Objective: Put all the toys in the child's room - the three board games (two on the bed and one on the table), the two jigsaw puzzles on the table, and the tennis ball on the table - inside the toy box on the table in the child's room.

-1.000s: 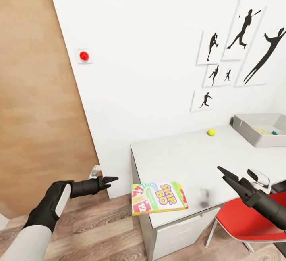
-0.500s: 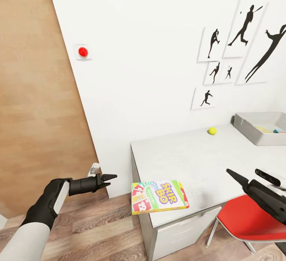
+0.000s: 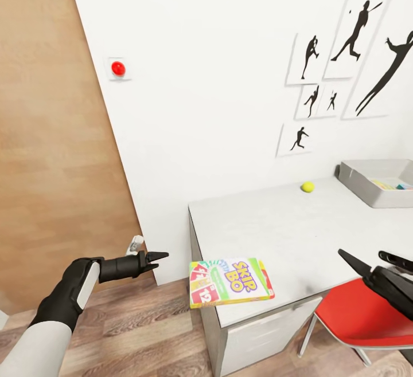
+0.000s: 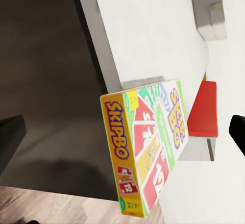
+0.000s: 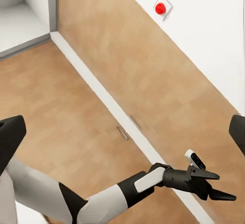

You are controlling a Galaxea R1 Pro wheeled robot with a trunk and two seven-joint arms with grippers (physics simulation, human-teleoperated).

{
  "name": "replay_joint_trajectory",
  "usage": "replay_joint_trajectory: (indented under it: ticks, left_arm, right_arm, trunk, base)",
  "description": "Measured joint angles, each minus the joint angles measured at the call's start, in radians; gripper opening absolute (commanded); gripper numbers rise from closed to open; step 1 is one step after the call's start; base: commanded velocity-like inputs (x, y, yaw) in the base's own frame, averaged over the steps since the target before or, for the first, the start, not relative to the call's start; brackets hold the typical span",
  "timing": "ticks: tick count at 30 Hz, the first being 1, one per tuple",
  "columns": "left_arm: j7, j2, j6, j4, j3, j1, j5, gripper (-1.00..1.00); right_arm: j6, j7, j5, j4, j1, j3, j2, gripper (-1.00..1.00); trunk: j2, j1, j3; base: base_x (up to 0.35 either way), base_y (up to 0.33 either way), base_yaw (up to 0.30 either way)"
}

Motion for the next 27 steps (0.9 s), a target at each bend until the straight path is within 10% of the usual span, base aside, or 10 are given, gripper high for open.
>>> replay_joint_trajectory:
  ticks: [14,27]
  left_arm:
    - [-0.014,0.007,0.003,0.000,0.000,0.000,0.005,1.00]
    - [-0.166,0.027,-0.005,0.017,-0.052,0.000,-0.002,1.00]
  right_arm:
    - [0.040,0.000,0.000,0.001,0.001,-0.039,0.000,1.00]
    - [0.033,0.000,0.001,0.003,0.002,-0.046,0.000,1.00]
  trunk:
    - [-0.098,0.054,-0.044]
    - [-0.189,0.104,-0.085]
  base:
    - [0.000,0.000,0.000]
    - [0.000,0.000,0.000]
